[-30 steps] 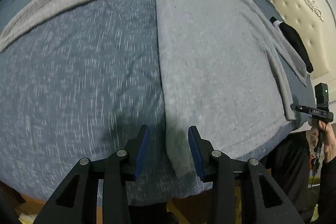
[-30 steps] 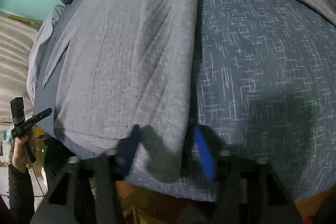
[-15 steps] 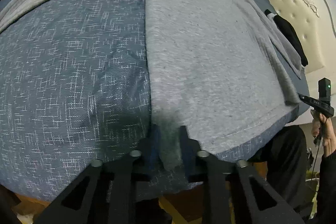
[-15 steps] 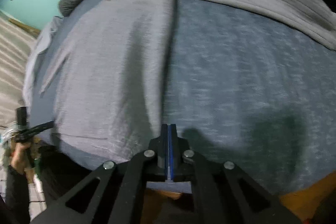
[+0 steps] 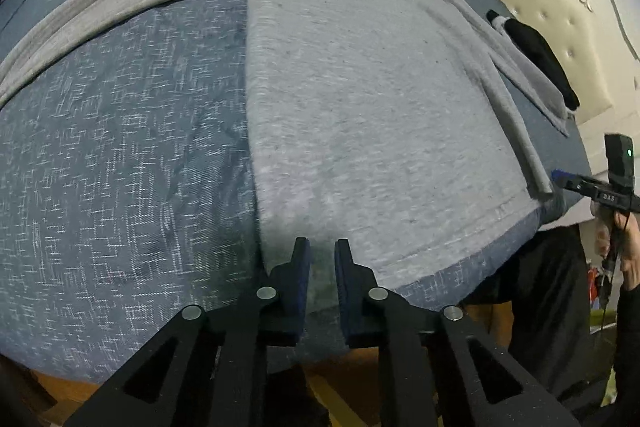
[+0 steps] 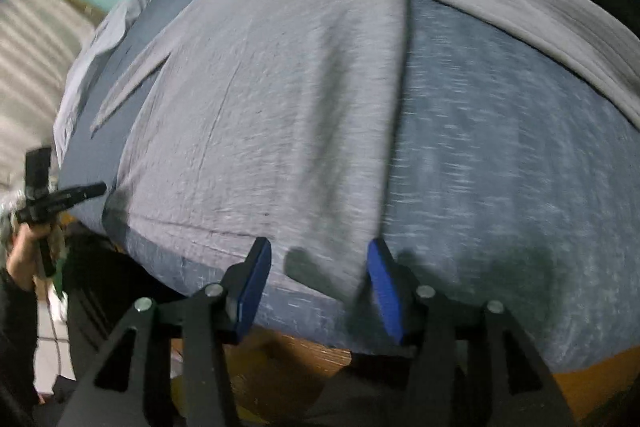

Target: Fold clothes

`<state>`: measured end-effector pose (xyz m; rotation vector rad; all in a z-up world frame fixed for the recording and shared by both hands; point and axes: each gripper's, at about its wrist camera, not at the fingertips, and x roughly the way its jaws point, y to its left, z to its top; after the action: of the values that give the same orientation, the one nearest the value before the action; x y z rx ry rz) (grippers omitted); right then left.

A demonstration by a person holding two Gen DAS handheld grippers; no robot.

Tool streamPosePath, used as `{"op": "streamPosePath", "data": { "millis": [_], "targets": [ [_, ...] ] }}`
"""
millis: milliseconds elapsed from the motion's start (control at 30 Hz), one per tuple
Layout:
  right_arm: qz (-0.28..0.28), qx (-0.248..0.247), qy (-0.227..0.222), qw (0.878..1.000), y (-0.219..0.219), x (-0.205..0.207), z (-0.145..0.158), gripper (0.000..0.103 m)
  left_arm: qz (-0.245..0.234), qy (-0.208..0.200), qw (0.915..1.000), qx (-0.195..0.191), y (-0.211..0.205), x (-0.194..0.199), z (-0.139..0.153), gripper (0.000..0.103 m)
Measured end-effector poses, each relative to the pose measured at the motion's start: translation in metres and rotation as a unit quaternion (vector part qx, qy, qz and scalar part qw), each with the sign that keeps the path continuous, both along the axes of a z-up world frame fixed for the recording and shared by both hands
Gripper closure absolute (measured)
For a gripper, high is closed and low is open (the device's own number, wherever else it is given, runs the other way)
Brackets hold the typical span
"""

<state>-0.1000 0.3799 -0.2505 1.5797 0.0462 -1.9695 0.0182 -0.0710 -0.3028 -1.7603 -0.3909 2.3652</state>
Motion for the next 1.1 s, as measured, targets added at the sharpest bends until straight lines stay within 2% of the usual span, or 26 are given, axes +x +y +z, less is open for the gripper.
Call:
{"op": "streamPosePath", "data": {
  "millis": [33,133,167,200,267,367,400,467,500,533,633,767,1000,1067,1100],
  "targets": [
    [0.003,0.005,0.000,1.000,-0.005,0.001,-0.003,0.052,-0.004,-0.005,1.0000,-0.002,0.005,-0.003,-0.002,0.074],
    [0.012,0.021,-0.004,1.000,-0.018,0.003,-0.016,0.054,-0.009,-0.015,0.9998,-0.006,0.006,-0.004,-0.005,0.073],
    [0.013,0.028,-0.004,1.000,-0.017,0.003,-0.020,0.065,-0.010,-0.018,0.9998,-0.008,0.007,-0.005,-0.007,0.073],
    [0.014,0.033,-0.005,0.999,-0.015,0.002,-0.024,0.070,-0.010,-0.020,0.9997,-0.010,0.007,-0.005,-0.009,0.073],
    [0.010,0.035,-0.003,0.999,-0.014,0.002,-0.027,0.087,-0.015,-0.023,0.9995,-0.015,0.009,-0.006,-0.013,0.073],
    [0.004,0.033,0.005,0.999,-0.009,0.003,-0.025,0.096,-0.026,-0.026,0.9989,-0.029,0.014,-0.008,-0.017,0.073],
    [0.003,0.032,0.007,0.999,-0.007,0.003,-0.023,0.097,-0.030,-0.026,0.9986,-0.034,0.015,-0.009,-0.019,0.073],
    [0.000,0.030,0.013,0.999,-0.002,0.003,-0.018,0.097,-0.035,-0.026,0.9983,-0.038,0.017,-0.011,-0.021,0.080],
    [-0.001,0.027,0.016,1.000,0.001,0.003,-0.014,0.097,-0.036,-0.025,0.9983,-0.040,0.017,-0.012,-0.021,0.094],
    [-0.003,0.024,0.018,1.000,0.004,0.002,-0.010,0.097,-0.038,-0.024,0.9981,-0.043,0.017,-0.012,-0.021,0.103],
    [-0.008,0.019,0.026,0.999,0.016,0.002,0.000,0.098,-0.044,-0.020,0.9975,-0.052,0.018,-0.012,-0.020,0.103],
    [-0.015,0.021,0.035,0.999,0.038,-0.001,0.013,0.098,-0.039,-0.012,0.9981,-0.046,0.012,-0.010,-0.015,0.103],
    [-0.018,0.037,0.032,0.999,0.043,0.002,0.002,0.098,-0.034,-0.016,0.9982,-0.046,0.011,-0.011,-0.014,0.102],
    [-0.016,0.039,0.031,0.999,0.041,0.004,-0.003,0.098,-0.033,-0.018,0.9978,-0.055,0.014,-0.015,-0.016,0.098],
    [-0.016,0.039,0.030,0.999,0.040,0.004,-0.004,0.098,-0.032,-0.019,0.9976,-0.058,0.015,-0.017,-0.018,0.091]
  ]
}}
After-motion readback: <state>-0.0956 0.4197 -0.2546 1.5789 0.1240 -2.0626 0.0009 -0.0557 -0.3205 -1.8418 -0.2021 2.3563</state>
